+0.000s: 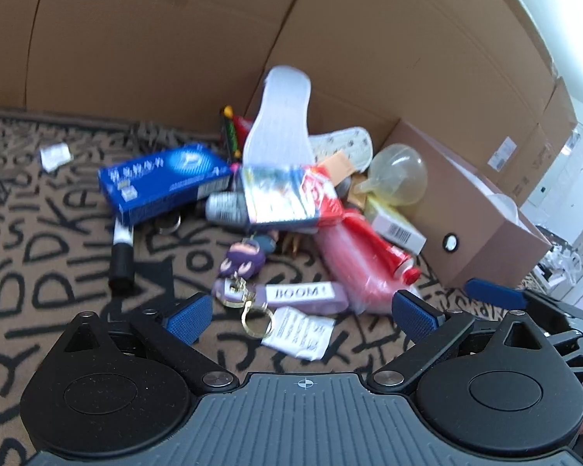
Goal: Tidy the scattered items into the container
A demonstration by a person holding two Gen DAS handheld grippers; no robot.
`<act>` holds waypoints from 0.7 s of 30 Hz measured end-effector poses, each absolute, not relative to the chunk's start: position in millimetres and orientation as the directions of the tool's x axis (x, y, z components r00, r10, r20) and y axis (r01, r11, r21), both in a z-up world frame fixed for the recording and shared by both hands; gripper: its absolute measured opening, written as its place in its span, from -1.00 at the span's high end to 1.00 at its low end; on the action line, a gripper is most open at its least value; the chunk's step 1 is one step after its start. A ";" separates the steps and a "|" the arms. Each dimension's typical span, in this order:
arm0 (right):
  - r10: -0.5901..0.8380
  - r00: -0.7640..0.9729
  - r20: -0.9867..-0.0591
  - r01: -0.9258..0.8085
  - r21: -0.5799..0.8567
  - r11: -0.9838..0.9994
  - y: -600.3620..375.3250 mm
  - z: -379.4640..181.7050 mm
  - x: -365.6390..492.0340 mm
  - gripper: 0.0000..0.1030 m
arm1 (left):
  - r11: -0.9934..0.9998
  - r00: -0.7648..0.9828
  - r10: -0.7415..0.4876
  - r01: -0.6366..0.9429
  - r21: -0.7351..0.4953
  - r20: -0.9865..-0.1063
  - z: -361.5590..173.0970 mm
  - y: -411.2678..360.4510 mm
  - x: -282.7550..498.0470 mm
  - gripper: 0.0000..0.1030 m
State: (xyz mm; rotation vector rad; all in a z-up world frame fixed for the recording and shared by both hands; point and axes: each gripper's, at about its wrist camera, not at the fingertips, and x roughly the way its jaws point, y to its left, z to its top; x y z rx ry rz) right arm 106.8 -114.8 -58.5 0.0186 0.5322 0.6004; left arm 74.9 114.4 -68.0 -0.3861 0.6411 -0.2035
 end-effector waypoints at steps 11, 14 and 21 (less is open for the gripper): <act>0.613 0.555 -0.562 -0.602 0.237 0.762 -88.2 -76.1 112.7 -0.02 | 0.869 0.747 -0.382 0.090 -0.487 -0.544 -87.4 124.6 90.3 -0.69; 0.616 0.532 -0.580 -0.602 0.252 0.758 -84.5 -82.4 116.0 0.04 | 0.865 0.740 -0.397 0.103 -0.491 -0.543 -89.7 124.3 93.8 -0.67; 0.583 0.568 -0.581 -0.574 0.228 0.786 -76.6 -87.6 124.2 0.04 | 0.857 0.728 -0.415 0.111 -0.503 -0.545 -92.7 127.2 95.6 -0.17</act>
